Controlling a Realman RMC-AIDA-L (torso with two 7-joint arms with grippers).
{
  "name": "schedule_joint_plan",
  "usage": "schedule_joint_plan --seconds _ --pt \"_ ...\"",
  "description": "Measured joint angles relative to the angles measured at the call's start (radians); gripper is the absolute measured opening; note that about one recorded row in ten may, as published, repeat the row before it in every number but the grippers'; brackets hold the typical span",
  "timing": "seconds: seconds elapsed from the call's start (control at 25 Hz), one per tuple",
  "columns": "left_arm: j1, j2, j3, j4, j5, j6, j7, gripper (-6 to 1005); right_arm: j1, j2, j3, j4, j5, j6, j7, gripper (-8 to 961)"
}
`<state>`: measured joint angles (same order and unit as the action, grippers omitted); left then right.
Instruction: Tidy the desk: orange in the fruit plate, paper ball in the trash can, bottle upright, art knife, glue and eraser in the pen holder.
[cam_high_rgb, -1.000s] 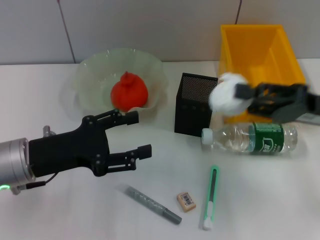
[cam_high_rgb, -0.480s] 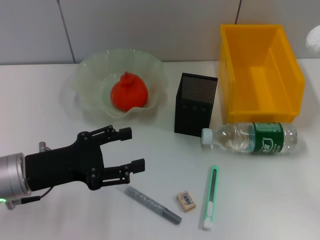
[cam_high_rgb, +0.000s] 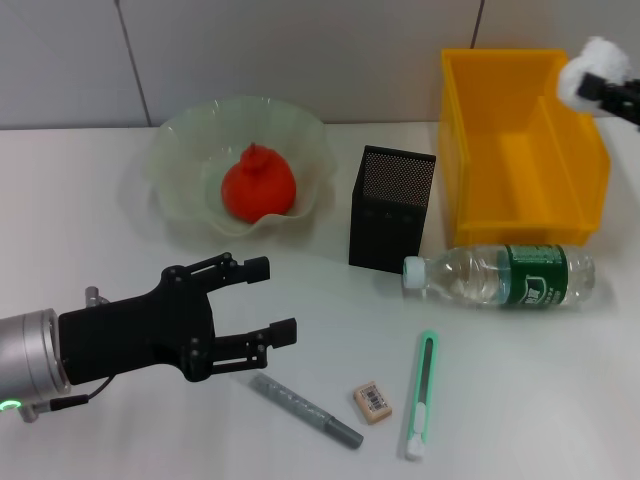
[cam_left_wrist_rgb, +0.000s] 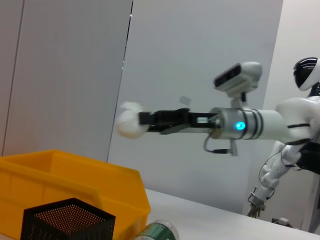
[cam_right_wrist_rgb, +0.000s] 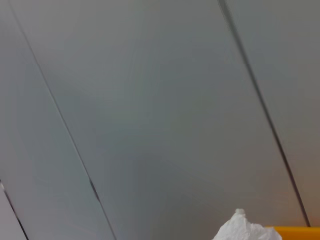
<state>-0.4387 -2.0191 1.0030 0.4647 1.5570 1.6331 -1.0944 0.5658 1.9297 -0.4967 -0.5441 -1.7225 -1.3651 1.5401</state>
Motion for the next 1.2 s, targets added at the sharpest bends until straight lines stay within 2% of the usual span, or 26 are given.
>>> schedule_joint_plan --seconds 0.28,0.56,0.68,0.76,0.88,1.0,1.04,1.08,1.2 --pt "0.000 -0.001 -0.001 -0.001 -0.004 0.003 -0.007 818 0.068 0.003 -0.207 -0.012 -0.002 0.223 -0.011 504" --pt "0.002 -0.001 -0.012 -0.009 -0.008 0.003 -0.009 815 0.083 0.030 -0.236 -0.033 -0.011 0.308 -0.016 530" --pt "0.002 -0.001 -0.013 -0.009 -0.008 0.001 -0.009 814 0.083 0.031 -0.235 -0.036 -0.012 0.318 -0.017 708" --pt "0.001 -0.001 -0.013 -0.009 -0.008 0.001 -0.010 814 0.083 0.031 -0.229 -0.037 -0.012 0.323 -0.017 752" --pt "-0.001 -0.001 -0.014 -0.009 -0.008 0.000 -0.014 813 0.082 0.031 -0.222 -0.038 -0.005 0.328 -0.017 818" --pt "-0.002 -0.001 -0.014 -0.009 -0.008 -0.004 -0.015 812 0.074 0.039 -0.191 -0.047 0.048 0.318 -0.022 818" --pt "-0.003 0.000 -0.014 -0.009 -0.008 -0.005 -0.016 811 0.058 0.043 -0.155 -0.056 0.127 0.260 -0.040 818" --pt "-0.003 0.000 -0.014 -0.009 -0.008 -0.005 -0.016 811 0.058 0.043 -0.155 -0.056 0.127 0.260 -0.040 818" --pt "-0.004 0.000 -0.014 -0.009 -0.008 -0.006 -0.016 810 0.024 0.036 -0.112 -0.061 0.278 0.069 -0.070 818"
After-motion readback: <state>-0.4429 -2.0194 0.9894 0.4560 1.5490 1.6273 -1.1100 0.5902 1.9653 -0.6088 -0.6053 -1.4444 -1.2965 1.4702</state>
